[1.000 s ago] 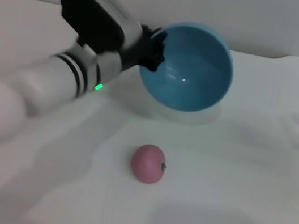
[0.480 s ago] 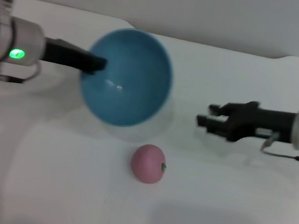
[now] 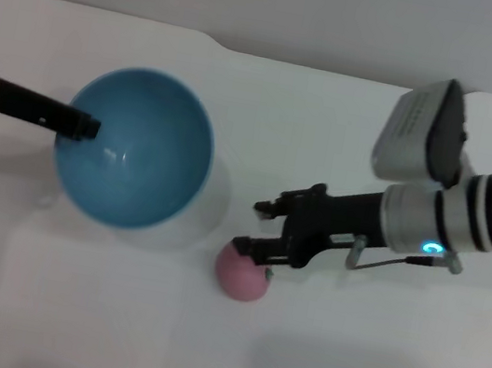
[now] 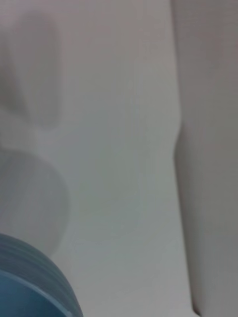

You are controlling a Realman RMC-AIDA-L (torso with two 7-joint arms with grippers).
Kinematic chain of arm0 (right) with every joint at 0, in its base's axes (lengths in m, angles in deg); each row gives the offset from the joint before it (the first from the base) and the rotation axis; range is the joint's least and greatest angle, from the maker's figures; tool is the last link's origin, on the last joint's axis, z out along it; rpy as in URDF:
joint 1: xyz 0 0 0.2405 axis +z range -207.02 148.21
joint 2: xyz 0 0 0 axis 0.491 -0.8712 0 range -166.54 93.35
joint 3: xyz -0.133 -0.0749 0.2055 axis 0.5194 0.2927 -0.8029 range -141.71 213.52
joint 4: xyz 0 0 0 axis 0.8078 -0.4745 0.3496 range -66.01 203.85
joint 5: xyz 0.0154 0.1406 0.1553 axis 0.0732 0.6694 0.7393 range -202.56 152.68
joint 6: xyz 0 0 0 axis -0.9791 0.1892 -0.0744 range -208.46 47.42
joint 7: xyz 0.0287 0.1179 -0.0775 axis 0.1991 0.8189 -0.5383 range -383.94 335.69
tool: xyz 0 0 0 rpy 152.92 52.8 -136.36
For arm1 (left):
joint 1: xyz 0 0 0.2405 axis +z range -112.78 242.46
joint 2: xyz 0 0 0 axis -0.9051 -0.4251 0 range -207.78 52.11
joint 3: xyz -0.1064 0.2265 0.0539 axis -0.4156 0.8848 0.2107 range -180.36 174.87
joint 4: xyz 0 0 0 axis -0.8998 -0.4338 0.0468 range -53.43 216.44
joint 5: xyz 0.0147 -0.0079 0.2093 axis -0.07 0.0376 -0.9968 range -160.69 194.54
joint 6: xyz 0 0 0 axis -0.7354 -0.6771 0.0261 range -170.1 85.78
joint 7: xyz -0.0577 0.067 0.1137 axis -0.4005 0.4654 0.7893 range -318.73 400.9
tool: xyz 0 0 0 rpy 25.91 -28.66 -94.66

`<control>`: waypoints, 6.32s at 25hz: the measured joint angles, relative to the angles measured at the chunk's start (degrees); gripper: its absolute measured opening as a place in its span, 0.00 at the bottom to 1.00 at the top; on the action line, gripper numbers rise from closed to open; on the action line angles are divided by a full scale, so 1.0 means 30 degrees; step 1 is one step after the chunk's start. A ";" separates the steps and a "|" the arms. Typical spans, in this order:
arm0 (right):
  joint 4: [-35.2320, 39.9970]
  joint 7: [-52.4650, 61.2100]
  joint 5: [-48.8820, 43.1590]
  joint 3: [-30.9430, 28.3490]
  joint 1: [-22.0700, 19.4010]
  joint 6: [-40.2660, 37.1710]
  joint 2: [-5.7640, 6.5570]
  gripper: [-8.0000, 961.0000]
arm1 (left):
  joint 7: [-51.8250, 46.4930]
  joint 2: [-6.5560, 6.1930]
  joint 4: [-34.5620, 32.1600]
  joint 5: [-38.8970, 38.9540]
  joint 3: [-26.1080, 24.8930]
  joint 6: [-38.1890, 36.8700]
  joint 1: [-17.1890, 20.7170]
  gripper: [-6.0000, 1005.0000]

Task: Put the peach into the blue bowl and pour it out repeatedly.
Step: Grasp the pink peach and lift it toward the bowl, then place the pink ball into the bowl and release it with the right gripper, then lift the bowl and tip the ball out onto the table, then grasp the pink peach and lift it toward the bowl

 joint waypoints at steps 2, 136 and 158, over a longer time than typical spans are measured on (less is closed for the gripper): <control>0.0342 0.0021 0.1109 0.1678 -0.0077 0.0445 0.0001 0.66 | -0.0144 -0.0003 -0.0014 -0.0336 -0.0264 -0.0649 -0.0113 0.00; 0.4760 -0.1756 0.1272 -2.0553 -1.0745 -0.6894 0.0528 0.52 | 1.5205 0.0551 1.0720 0.9414 2.8691 4.0111 -0.2910 0.00; 0.3293 -0.2523 -0.4829 -1.8893 -0.6799 -0.5945 0.0551 0.53 | 0.6511 0.0176 0.5824 0.9471 1.1362 1.5525 -0.3495 0.00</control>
